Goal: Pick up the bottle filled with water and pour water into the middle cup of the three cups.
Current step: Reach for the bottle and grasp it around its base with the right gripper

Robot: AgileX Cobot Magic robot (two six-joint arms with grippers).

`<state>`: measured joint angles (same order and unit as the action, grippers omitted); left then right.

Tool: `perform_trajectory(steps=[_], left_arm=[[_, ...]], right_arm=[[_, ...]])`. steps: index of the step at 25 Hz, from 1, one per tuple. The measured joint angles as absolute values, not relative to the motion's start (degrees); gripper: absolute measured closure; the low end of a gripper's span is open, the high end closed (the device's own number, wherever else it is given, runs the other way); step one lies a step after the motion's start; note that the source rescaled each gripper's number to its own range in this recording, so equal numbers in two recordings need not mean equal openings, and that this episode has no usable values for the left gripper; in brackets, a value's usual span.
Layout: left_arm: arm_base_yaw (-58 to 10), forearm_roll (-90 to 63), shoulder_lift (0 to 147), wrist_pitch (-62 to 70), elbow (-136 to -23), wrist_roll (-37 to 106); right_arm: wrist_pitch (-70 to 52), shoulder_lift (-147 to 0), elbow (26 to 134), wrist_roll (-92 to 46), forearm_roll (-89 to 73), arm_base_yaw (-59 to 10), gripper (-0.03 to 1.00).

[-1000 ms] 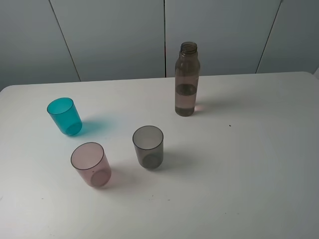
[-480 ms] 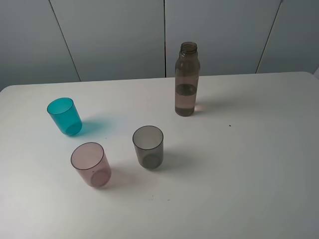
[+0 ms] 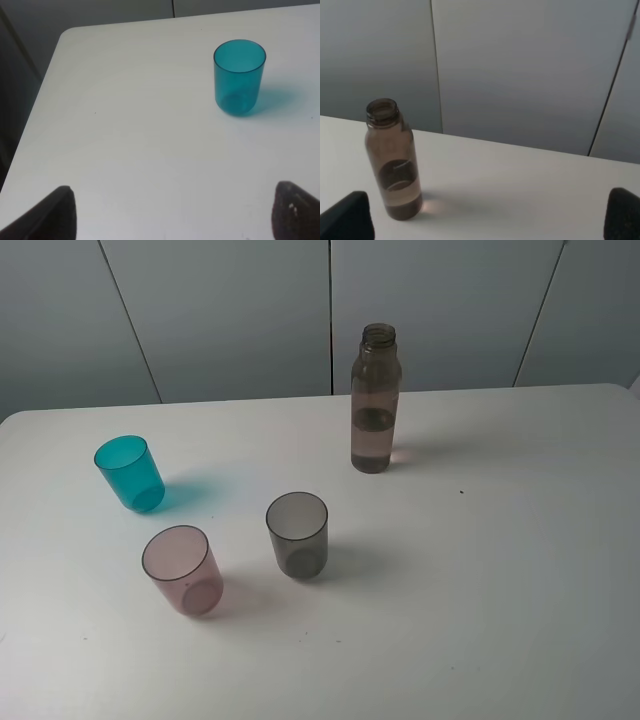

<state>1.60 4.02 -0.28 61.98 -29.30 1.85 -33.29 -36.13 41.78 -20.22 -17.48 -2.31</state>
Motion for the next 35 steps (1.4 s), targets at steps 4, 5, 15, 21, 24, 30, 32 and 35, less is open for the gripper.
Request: perform_trajectory(steps=[4, 5, 15, 21, 24, 30, 32, 35], left_arm=[[1.60, 4.02, -0.28, 61.98, -29.30, 1.85], [1.60, 4.02, -0.28, 61.98, -29.30, 1.85], [1.60, 4.02, -0.28, 61.98, -29.30, 1.85], [1.60, 4.02, -0.28, 61.98, -29.30, 1.85], [1.60, 4.02, -0.28, 61.98, -29.30, 1.85], [1.60, 4.02, -0.28, 61.98, -29.30, 1.85], [1.60, 4.02, -0.28, 61.98, -29.30, 1.85], [1.60, 4.02, -0.28, 61.98, -29.30, 1.85]], right_arm=[[-29.64, -44.51, 41.87, -26.73, -20.28, -2.90, -0.03], [-29.23, -46.49, 41.87, -27.59, -20.50, -3.76, -0.03], [-20.10, -63.94, 41.87, -30.55, -20.72, -18.80, -0.03], [-9.04, -76.17, 41.87, -30.87, -20.72, -24.15, -0.03], [-3.73, -81.94, 41.87, -30.87, -20.72, -25.48, -0.03], [3.04, -91.50, 41.87, -26.52, -19.76, -25.61, -0.03], [5.13, -93.87, 41.76, -22.94, -17.42, -25.61, -0.03], [7.99, -96.40, 40.84, -16.94, -12.62, -25.61, -0.03]])
